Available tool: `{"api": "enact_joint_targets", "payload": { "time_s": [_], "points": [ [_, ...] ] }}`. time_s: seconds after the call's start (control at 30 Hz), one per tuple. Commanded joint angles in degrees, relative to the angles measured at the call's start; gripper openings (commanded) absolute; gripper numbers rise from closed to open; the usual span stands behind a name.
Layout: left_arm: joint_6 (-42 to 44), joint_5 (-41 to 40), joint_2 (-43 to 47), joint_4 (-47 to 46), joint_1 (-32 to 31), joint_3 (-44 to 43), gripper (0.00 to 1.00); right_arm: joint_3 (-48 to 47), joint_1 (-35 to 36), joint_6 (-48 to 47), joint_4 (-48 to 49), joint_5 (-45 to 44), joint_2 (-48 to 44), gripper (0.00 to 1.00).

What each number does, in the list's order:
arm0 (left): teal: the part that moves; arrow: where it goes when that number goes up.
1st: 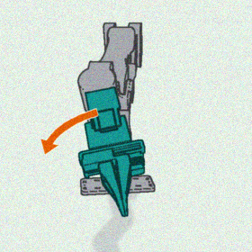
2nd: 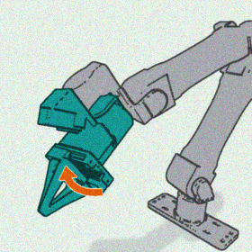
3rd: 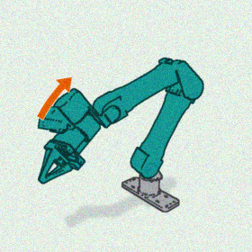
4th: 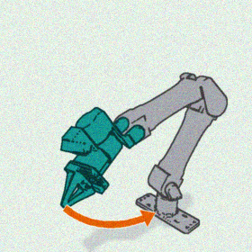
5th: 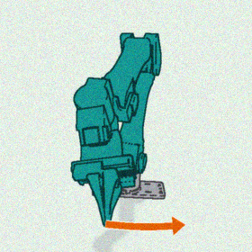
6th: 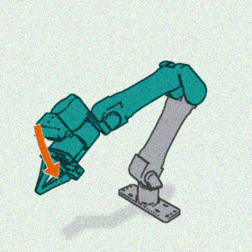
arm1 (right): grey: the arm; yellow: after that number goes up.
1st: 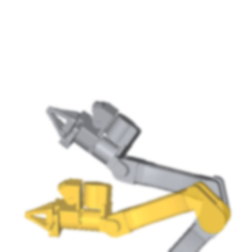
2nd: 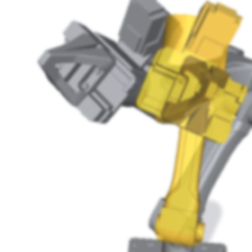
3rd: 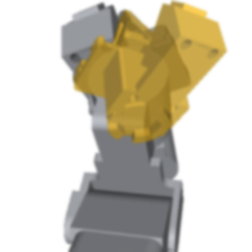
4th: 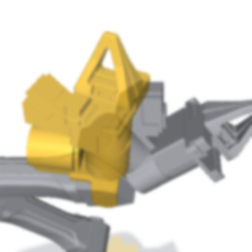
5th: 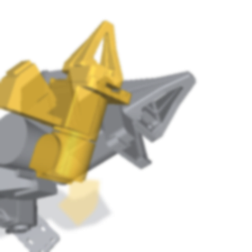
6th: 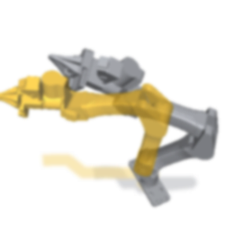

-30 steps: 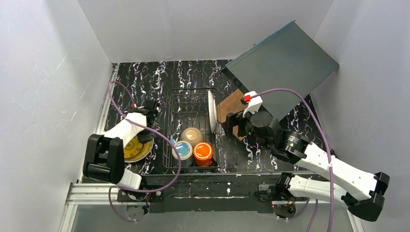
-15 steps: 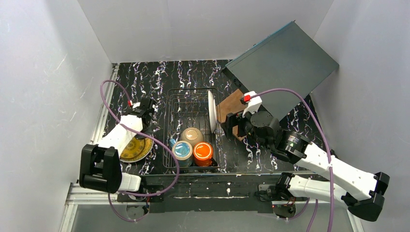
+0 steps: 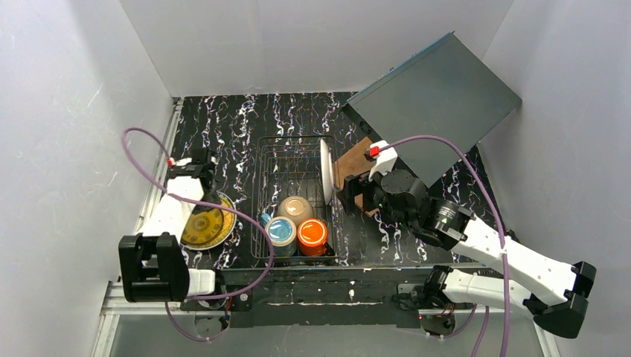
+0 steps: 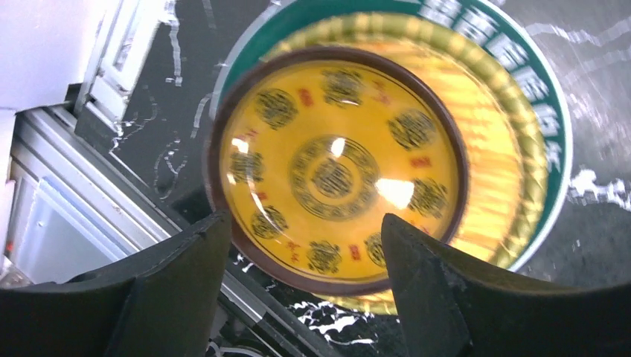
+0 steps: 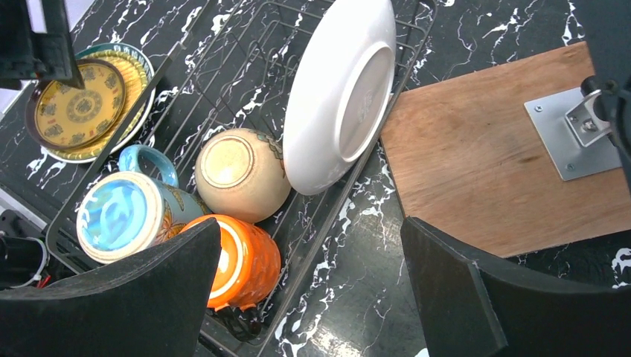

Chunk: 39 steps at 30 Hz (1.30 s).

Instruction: Load the mixed dishes into the dish rack

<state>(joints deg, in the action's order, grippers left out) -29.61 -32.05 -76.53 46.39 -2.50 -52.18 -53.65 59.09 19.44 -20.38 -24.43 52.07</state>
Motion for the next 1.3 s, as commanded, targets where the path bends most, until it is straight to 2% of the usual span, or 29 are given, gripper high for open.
{"api": "enact_joint_targets", "payload": {
  "time_s": [0.0,0.17,0.37,0.5,0.6,0.9,1.17,1.27],
  "points": [
    [1.2,0.7,5.1,0.3,9.0,0.9,0.74,-3.6,-0.3,-1.2,2.2,2.2,1.6,0.98],
    [5.1,7.3,7.5,-4.7,17.2,2.8,0.74,-5.5,-0.3,-1.2,1.3,4.1,3.3,0.98],
    [10.7,17.8,13.0,-15.0,26.4,8.0,0.72,-8.4,-0.3,-2.1,-0.6,6.0,4.2,0.98],
    [12.1,22.1,10.7,-17.3,30.4,8.6,0.75,-10.1,-0.3,-3.2,-1.9,7.0,4.7,0.98],
    [11.8,23.9,9.7,-20.2,31.2,11.0,0.81,-10.9,-0.3,-3.3,-2.4,8.1,5.1,0.98],
    [9.1,28.9,7.7,-21.9,32.3,13.6,0.81,-12.0,-0.3,-3.2,-2.8,8.2,5.0,0.98],
    [7.4,30.8,7.9,-22.0,32.1,14.8,0.71,-10.2,-0.3,-1.7,-2.2,7.7,3.5,0.98],
    [7.8,32.9,7.7,-22.8,31.6,14.9,0.61,-9.8,-0.3,-1.5,-2.1,7.5,3.4,0.98]
  ]
}}
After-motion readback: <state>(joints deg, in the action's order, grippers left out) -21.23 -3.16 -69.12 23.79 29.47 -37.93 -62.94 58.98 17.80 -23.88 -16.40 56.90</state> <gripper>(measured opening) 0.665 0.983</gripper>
